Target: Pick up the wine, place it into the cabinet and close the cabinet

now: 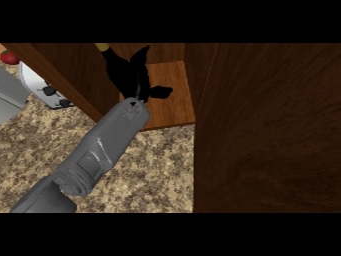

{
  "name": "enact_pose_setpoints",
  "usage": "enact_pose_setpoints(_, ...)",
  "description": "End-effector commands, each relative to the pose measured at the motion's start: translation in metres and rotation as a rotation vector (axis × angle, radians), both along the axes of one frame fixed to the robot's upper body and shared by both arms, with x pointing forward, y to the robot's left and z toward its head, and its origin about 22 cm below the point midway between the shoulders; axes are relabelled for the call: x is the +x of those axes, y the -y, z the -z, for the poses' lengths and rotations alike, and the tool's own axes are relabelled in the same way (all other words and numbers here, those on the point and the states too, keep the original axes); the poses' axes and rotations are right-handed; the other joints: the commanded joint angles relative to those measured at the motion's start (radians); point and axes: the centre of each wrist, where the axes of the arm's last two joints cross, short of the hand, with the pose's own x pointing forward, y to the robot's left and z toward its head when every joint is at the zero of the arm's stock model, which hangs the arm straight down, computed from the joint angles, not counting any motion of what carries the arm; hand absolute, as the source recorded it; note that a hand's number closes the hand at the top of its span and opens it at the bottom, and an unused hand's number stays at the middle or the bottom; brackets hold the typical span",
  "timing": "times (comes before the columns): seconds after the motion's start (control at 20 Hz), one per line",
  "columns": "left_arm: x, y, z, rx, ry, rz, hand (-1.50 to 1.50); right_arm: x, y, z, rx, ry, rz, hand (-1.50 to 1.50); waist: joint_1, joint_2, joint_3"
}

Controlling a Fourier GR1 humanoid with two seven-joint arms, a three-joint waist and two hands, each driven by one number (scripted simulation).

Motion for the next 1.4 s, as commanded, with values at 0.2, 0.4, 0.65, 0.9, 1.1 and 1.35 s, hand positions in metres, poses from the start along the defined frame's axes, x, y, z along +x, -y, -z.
enact_pose_setpoints(0.2,-0.003,0.007,-0.005,-0.161,0.074,0.045,-1.50,-0.010,0.002,-0.014,0.035,0.008,-0.017,-1.50,0.029,-0.005,0.000)
enact_pose_setpoints(0.4,-0.006,0.003,0.002,-0.217,0.129,0.067,-1.50,-0.018,0.000,-0.018,0.037,0.029,-0.004,-1.50,0.050,-0.013,0.000)
enact_pose_setpoints(0.65,-0.014,0.008,0.001,-0.310,0.207,0.058,-1.50,-0.015,0.001,-0.018,0.034,0.006,-0.011,-1.50,0.052,-0.020,0.000)
enact_pose_setpoints(0.9,-0.015,0.003,0.003,-0.409,0.257,0.049,-1.50,-0.017,0.003,-0.019,0.046,0.009,0.008,-1.50,0.067,-0.023,0.001)
enact_pose_setpoints(1.1,-0.018,0.012,-0.011,-0.529,0.294,0.111,-1.50,-0.023,-0.008,-0.028,0.060,0.003,0.037,-1.50,0.088,-0.033,0.001)
enact_pose_setpoints(1.35,-0.029,0.015,-0.003,-0.577,0.286,0.176,-1.50,-0.020,-0.011,-0.030,0.032,-0.003,0.044,-1.50,0.106,-0.036,0.002)
